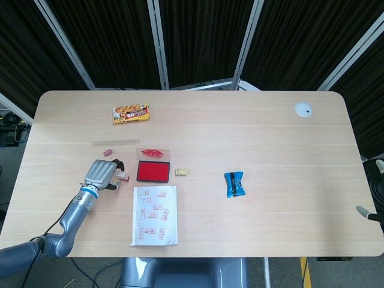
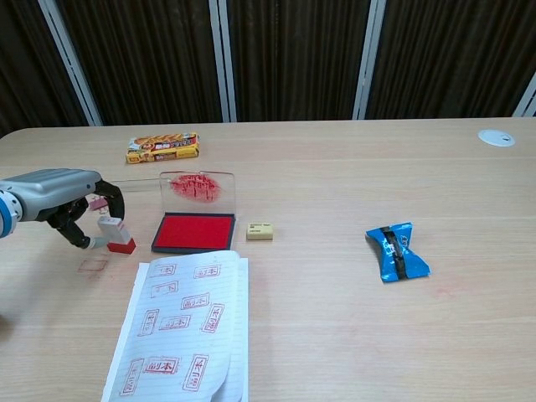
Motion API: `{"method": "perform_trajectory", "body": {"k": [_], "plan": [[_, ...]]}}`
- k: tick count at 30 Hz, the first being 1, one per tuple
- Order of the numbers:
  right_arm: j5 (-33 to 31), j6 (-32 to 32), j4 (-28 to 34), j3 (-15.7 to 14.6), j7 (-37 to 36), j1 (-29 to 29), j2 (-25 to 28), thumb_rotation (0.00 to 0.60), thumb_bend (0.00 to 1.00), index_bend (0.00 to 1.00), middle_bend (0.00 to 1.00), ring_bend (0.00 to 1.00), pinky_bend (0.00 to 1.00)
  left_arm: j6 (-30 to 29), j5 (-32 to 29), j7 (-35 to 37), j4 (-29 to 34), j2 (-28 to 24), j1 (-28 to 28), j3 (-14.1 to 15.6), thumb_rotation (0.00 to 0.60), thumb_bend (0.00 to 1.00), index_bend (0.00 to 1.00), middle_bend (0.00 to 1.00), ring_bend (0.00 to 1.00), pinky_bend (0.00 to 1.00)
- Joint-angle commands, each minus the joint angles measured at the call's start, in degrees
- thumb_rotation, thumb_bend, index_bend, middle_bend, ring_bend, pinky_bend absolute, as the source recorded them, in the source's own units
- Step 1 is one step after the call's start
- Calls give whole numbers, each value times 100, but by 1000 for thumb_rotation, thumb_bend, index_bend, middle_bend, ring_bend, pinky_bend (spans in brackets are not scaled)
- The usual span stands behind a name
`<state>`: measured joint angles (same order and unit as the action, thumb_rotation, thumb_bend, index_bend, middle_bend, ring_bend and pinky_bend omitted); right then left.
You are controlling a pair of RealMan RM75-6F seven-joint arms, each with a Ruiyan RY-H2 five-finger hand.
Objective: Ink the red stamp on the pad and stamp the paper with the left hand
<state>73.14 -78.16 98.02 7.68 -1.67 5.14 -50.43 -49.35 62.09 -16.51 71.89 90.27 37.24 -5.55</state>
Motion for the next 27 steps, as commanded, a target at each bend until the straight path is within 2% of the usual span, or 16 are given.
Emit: {"method": "perform_trajectory", "body": {"k": [1,5,12,15,18,21,23,25,26,27], "plan": [[3,2,5,-1,-6,0,3,600,0,0,0,0,0,-52,29,28,50,-33,-17,-14,600,233,309,272,756,855],[29,-6,24,-6,-26,-4,14,600,0,0,0,0,0,-178,109,53,233,-180,-60,-27,600,232,289,259,755,854],[131,-62,109,-20,-126,-33,81,600,0,0,0,0,0,-614,297,38,1019,-786,-243,-55,600,225,275,248,749,850],[225,-115,168,-33,-197,-58,131,600,0,0,0,0,0,-1007,534,92,1594,-1212,-427,-43,600,140,264,215,711,819],[345,-175,232,-50,-280,-80,178,600,0,0,0,0,0,-1638,894,181,2181,-1654,-718,-28,600,21,232,140,618,742],[447,-238,282,-61,-359,-102,220,600,0,0,0,0,0,-2249,1214,174,2609,-1981,-1041,56,600,0,136,33,472,607],[515,-290,312,-69,-443,-127,261,600,0,0,0,0,0,-2722,1452,74,2924,-2220,-1306,149,600,0,34,0,265,384],[591,-342,326,-84,-543,-156,307,600,0,0,0,0,0,-3158,1734,-47,3193,-2411,-1577,281,600,0,0,0,94,183],[620,-359,330,-88,-584,-164,322,600,0,0,0,0,0,-3301,1822,-96,3285,-2475,-1677,330,600,0,0,0,36,107],[647,-375,331,-92,-622,-172,337,600,0,0,0,0,0,-3449,1896,-153,3392,-2545,-1794,392,600,0,0,0,15,73]]}}
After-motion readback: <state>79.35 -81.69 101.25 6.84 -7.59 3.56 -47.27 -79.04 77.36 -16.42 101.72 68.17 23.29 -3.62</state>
